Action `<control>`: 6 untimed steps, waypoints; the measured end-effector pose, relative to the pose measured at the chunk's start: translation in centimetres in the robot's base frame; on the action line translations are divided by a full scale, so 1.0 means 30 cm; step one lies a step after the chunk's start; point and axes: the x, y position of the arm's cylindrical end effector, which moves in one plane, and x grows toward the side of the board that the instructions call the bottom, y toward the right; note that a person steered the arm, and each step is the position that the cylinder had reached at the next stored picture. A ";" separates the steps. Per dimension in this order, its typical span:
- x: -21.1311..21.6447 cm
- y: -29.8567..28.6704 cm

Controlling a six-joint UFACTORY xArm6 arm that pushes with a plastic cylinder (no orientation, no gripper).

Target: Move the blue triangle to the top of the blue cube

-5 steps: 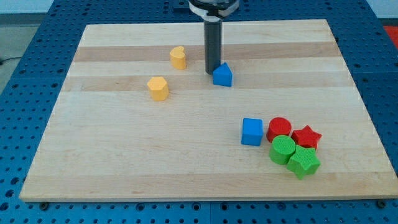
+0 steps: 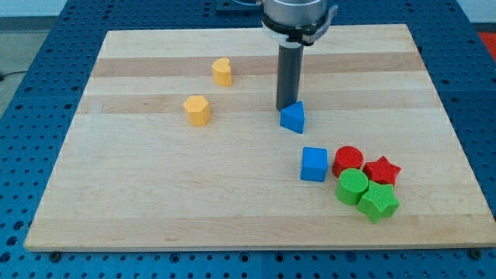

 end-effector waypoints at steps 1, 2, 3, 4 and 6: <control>0.076 0.050; 0.147 0.069; 0.204 0.074; 0.240 0.074; 0.130 0.004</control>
